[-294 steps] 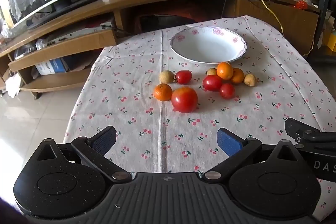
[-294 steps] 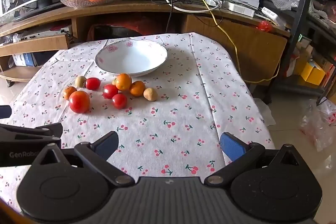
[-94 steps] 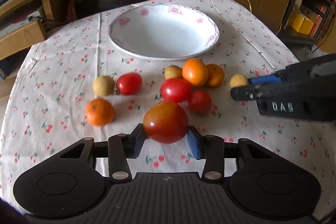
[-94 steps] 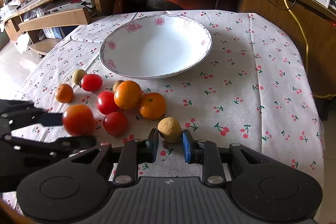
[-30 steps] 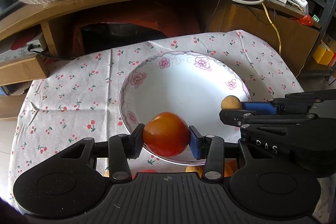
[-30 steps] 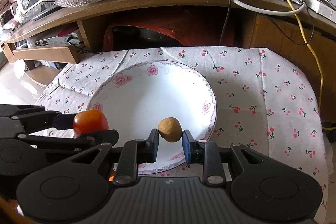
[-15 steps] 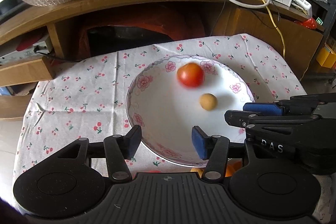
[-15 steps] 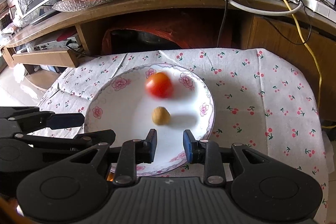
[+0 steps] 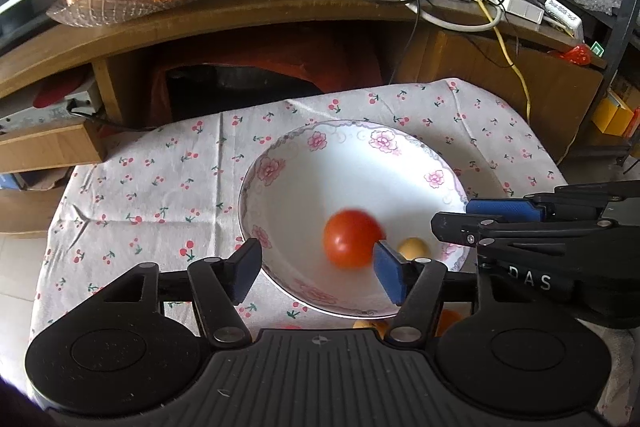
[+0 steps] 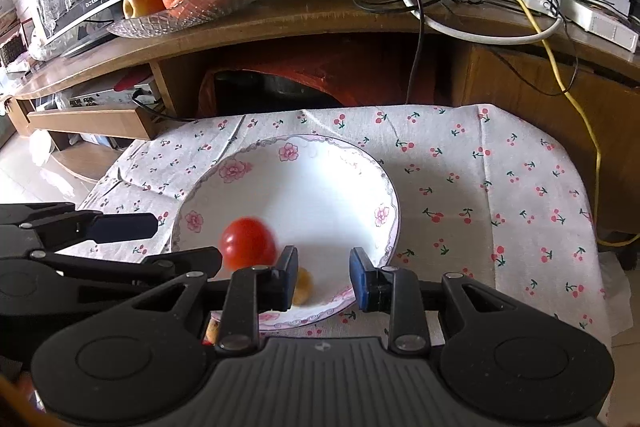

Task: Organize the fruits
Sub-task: 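Withdraw both tools from the bowl back toward the remaining fruit, then grasp the small red tomato with the right tool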

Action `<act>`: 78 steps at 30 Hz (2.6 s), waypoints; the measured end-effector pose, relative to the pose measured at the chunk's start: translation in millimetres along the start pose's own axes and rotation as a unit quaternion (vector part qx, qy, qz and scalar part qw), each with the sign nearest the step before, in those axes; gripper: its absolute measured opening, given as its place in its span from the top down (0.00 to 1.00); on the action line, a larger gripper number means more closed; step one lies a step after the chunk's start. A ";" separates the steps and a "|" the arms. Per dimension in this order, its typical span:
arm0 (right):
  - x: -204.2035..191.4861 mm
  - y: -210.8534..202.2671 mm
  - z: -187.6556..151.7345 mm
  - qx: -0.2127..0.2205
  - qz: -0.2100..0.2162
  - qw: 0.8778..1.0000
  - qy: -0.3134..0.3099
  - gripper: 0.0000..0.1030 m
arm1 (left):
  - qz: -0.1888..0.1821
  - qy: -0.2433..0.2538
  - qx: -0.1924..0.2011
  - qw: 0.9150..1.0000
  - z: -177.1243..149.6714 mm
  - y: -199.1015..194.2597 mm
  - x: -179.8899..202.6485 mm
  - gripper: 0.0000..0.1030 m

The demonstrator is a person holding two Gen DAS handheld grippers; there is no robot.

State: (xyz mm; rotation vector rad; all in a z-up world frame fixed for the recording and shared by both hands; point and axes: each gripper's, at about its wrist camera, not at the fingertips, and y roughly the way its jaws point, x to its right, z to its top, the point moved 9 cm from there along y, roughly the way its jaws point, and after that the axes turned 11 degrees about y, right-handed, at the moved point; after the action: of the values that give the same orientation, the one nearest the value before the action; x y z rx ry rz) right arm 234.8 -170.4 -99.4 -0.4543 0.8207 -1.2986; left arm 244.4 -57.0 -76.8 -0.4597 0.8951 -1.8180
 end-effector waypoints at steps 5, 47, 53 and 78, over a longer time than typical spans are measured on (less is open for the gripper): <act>-2.0 -8.7 -3.4 0.001 0.005 1.000 -0.003 0.70 | -0.003 0.004 0.006 1.000 -1.6 -7.2 1.3 0.30; -7.7 -23.2 -76.9 -0.078 0.048 0.995 -0.048 0.66 | -0.022 0.034 -0.055 0.998 -87.7 -9.3 -25.3 0.29; -18.6 -23.9 -88.4 -0.093 0.065 0.992 -0.054 0.65 | -0.018 0.033 -0.059 0.998 -90.3 -4.8 -25.5 0.36; -47.1 -4.2 -103.7 -0.096 0.044 0.990 -0.097 0.71 | -0.008 0.054 -0.053 0.997 -90.0 -9.9 -21.5 0.59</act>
State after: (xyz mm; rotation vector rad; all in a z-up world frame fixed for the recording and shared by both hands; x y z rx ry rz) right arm 151.9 -111.2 -150.4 -0.6794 0.7943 -1.0798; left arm 187.4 -2.5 -126.1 -0.4396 1.0674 -1.8302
